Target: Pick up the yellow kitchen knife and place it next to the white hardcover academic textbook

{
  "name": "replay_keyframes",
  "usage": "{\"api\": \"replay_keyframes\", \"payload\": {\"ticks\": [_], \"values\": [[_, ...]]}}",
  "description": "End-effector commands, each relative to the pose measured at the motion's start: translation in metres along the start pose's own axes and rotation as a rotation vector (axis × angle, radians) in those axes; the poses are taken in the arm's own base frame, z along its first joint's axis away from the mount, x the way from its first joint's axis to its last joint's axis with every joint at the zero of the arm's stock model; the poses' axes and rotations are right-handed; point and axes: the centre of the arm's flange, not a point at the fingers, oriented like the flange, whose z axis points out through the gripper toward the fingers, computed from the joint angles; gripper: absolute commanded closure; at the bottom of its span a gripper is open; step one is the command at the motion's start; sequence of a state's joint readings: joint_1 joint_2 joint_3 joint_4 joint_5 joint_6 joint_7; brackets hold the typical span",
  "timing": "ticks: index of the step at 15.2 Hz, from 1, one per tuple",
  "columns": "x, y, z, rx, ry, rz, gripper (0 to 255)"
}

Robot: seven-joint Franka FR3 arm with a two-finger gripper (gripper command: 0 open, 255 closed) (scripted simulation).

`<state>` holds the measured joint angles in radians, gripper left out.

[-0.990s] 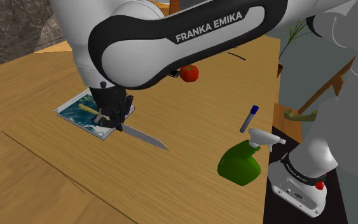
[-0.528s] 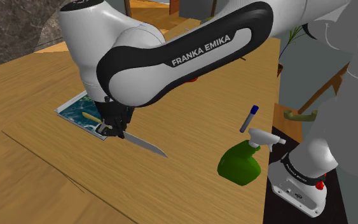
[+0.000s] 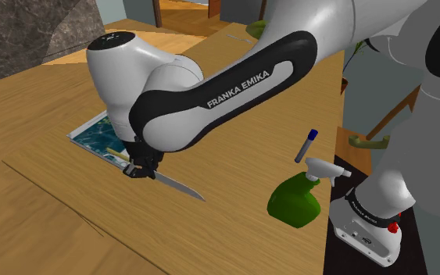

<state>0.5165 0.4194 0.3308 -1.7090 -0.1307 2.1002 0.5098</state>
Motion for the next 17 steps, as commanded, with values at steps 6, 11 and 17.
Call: {"api": "replay_keyframes", "payload": {"ticks": [6, 11, 17], "values": [[0.000, 0.001, 0.016, 0.000, 0.000, 0.000, 255], [0.000, 0.001, 0.016, 0.000, 0.000, 0.000, 0], [0.000, 0.001, 0.003, 0.000, 0.000, 0.000, 0]]}}
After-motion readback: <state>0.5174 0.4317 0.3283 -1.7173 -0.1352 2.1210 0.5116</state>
